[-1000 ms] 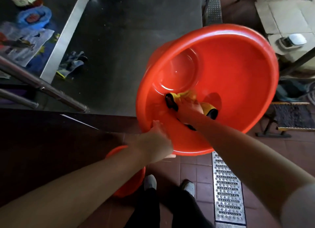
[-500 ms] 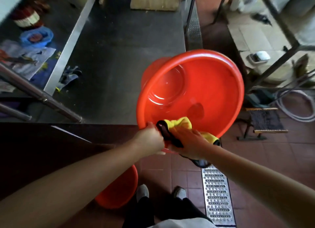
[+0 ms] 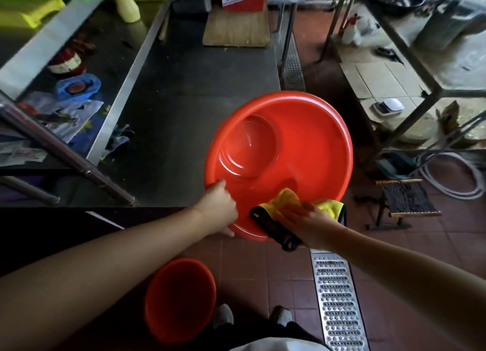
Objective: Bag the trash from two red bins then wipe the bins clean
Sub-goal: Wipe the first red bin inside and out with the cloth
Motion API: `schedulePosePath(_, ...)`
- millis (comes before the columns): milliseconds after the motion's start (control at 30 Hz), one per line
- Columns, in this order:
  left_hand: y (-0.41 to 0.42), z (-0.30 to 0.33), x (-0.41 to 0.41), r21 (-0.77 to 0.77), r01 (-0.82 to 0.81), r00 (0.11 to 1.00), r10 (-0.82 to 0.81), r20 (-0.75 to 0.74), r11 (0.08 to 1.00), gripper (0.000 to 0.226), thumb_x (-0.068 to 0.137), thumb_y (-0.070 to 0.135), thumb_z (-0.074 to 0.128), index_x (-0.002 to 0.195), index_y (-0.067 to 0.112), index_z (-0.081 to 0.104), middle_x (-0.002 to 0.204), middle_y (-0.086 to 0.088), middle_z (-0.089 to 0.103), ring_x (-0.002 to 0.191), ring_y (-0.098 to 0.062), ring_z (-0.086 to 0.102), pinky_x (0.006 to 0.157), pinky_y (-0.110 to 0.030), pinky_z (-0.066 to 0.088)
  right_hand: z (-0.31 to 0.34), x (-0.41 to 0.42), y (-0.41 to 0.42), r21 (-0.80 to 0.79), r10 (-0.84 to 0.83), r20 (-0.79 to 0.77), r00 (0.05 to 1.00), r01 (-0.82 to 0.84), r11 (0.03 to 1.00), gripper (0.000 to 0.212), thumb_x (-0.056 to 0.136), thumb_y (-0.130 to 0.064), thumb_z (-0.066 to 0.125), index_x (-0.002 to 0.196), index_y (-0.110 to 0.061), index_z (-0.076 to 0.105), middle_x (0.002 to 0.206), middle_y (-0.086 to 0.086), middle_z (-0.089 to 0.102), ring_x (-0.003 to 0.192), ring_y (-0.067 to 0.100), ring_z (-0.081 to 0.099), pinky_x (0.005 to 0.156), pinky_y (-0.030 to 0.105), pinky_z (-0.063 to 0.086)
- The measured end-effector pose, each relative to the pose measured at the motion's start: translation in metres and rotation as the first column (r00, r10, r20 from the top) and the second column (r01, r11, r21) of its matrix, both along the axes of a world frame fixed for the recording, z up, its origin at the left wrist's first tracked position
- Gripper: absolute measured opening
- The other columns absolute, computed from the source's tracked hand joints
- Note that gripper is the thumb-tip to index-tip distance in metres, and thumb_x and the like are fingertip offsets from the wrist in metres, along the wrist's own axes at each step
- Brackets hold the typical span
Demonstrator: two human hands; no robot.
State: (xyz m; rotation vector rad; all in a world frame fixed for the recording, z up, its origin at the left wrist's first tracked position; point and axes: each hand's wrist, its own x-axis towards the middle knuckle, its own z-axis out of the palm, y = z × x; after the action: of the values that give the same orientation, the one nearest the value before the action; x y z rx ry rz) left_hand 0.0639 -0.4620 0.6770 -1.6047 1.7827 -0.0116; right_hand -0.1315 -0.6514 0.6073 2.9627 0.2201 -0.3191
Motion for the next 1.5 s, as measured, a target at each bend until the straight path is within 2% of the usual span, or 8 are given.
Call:
schedulePosePath(300, -0.012, -0.040, -0.052, -0.181, -0.216, 0.976, 0.207, -0.069, 0.959, 0.091, 0.088, 0.076, 0.033, 0.128, -0.004, 0.053, 0.125, -0.030, 0.057, 0.116, -0.045, 0.053, 0.102, -0.056, 0.034, -0.007, 0.001, -0.004, 0.050, 0.004, 0.016, 1.000, -0.005, 0.999, 0.091, 0.063, -0.047, 0.087, 0.140, -0.010, 0.058, 0.128, 0.006, 0.068, 0.118, 0.027, 0.065, 0.082, 0.042, 0.058)
schedulePosePath(533, -0.005, -0.059, -0.040, -0.139, -0.057, 0.998, 0.051, -0.048, 0.989, 0.076, 0.093, 0.066, 0.030, 0.099, 0.003, 0.071, 0.096, -0.021, 0.071, 0.089, -0.039, 0.066, 0.087, -0.050, 0.050, -0.031, 0.025, 0.014, 0.210, -0.353, -0.204, 0.913, 0.393, 0.895, 0.072, 0.097, -0.070, 0.024, 0.159, -0.035, 0.011, 0.165, -0.004, 0.024, 0.151, 0.022, 0.023, 0.113, 0.048, 0.029)
schedulePosePath(767, -0.004, -0.057, -0.047, -0.065, -0.020, 1.000, 0.019, -0.021, 0.998, 0.058, 0.092, 0.054, 0.045, 0.102, 0.005, 0.074, 0.097, -0.021, 0.072, 0.090, -0.038, 0.068, 0.088, -0.054, 0.051, -0.047, 0.063, -0.010, 0.043, -0.520, -0.236, 0.821, 0.543, 0.839, 0.074, 0.100, -0.034, 0.042, 0.160, -0.029, 0.000, 0.168, -0.002, 0.005, 0.154, 0.027, 0.008, 0.120, 0.049, 0.017)
schedulePosePath(900, -0.002, -0.052, -0.045, -0.102, -0.031, 1.000, 0.031, -0.001, 0.994, 0.059, 0.086, 0.058, 0.050, 0.094, 0.007, 0.077, 0.088, -0.020, 0.073, 0.083, -0.038, 0.069, 0.080, -0.050, 0.055, -0.060, 0.079, 0.018, 0.266, -0.433, -0.322, 0.842, 0.519, 0.812, 0.068, 0.101, -0.050, 0.036, 0.160, -0.034, 0.005, 0.166, 0.002, 0.016, 0.150, 0.029, 0.024, 0.116, 0.048, 0.023)
schedulePosePath(1033, -0.001, -0.056, -0.053, -0.042, -0.033, 0.997, 0.036, 0.074, 0.999, 0.045, 0.084, 0.027, 0.042, 0.102, 0.000, 0.073, 0.097, -0.027, 0.070, 0.087, -0.044, 0.067, 0.080, -0.054, 0.054, -0.066, 0.080, -0.023, 0.108, -0.385, -0.259, 0.886, 0.422, 0.900, 0.072, 0.100, -0.036, 0.044, 0.160, -0.033, 0.004, 0.167, -0.004, 0.013, 0.152, 0.028, 0.017, 0.119, 0.049, 0.016)
schedulePosePath(1133, -0.004, -0.056, -0.056, -0.021, -0.100, 0.990, 0.102, 0.094, 0.995, 0.039, 0.065, 0.002, 0.051, 0.096, -0.001, 0.074, 0.093, -0.029, 0.070, 0.084, -0.047, 0.068, 0.077, -0.054, 0.056, -0.074, 0.106, -0.012, 0.028, -0.622, -0.270, 0.735, 0.652, 0.758, 0.067, 0.102, -0.027, 0.037, 0.161, -0.024, 0.005, 0.167, 0.004, 0.012, 0.153, 0.029, 0.014, 0.120, 0.046, 0.015)
schedulePosePath(1300, 0.003, -0.061, -0.053, -0.016, -0.025, 0.998, 0.026, 0.060, 1.000, 0.049, 0.087, 0.025, 0.034, 0.106, -0.002, 0.071, 0.101, -0.028, 0.070, 0.089, -0.045, 0.067, 0.080, -0.054, 0.053, -0.084, 0.106, 0.008, 0.385, -0.359, -0.290, 0.887, 0.452, 0.805, 0.069, 0.100, -0.060, 0.035, 0.158, -0.040, 0.006, 0.161, 0.007, 0.028, 0.138, 0.033, 0.042, 0.110, 0.046, 0.036)
schedulePosePath(1500, -0.004, -0.055, -0.065, -0.043, -0.048, 0.996, 0.051, 0.078, 0.998, 0.057, 0.089, 0.043, 0.042, 0.113, 0.000, 0.069, 0.109, -0.025, 0.069, 0.095, -0.043, 0.069, 0.080, -0.050, 0.057, -0.107, 0.135, -0.036, 0.203, -0.529, -0.270, 0.804, 0.585, 0.785, 0.075, 0.095, -0.035, 0.050, 0.158, -0.037, 0.012, 0.165, -0.001, 0.019, 0.148, 0.033, 0.024, 0.117, 0.045, 0.026)
